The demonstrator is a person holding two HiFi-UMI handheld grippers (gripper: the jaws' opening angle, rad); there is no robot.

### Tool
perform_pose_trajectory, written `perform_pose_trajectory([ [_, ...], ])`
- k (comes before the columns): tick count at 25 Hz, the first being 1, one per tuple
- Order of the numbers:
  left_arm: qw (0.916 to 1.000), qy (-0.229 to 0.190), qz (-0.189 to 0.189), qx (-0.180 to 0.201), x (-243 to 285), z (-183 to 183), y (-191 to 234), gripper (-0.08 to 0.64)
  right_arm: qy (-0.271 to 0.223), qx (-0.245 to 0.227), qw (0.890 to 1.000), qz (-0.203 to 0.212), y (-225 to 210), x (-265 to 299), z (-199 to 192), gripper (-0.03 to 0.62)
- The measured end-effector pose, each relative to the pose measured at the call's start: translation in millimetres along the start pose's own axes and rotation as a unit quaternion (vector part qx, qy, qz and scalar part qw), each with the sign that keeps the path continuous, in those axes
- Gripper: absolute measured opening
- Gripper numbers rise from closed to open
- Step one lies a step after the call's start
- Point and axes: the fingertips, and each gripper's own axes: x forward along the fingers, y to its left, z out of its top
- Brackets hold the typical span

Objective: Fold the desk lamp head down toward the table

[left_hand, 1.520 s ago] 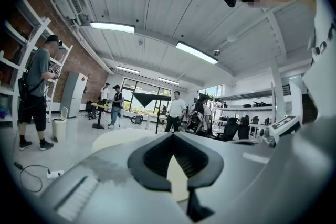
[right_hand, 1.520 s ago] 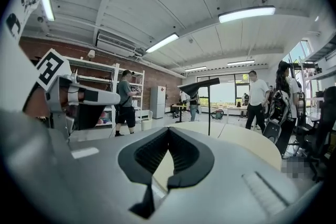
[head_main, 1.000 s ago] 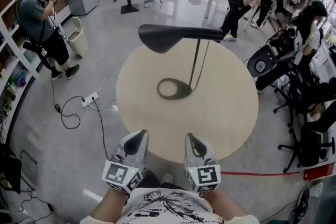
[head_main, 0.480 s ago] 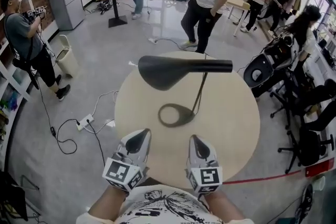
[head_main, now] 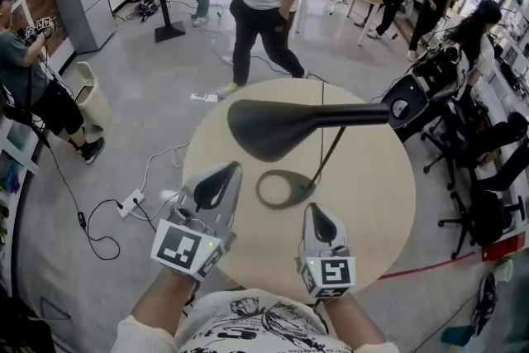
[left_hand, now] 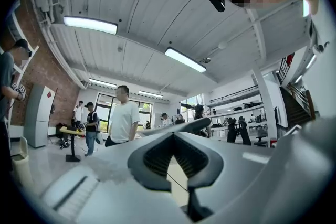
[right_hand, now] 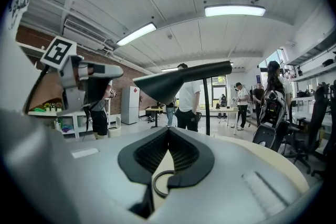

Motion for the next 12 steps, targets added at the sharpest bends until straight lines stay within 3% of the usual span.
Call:
perform_pose_trajectory([
  [5, 0.9996, -0.026, 0.003, 0.012, 26.3, 21.5, 35.9, 0.005, 0.005, -0.007, 1.000, 0.002, 6.0, 14.4, -2.1, 0.009],
  [12, 0.9999, -0.006, -0.010, 0.010, 58.2, 14.6, 53.3, 0.005, 0.021, -0.004, 1.000, -0.011, 0.1, 17.2, -13.5, 0.009],
])
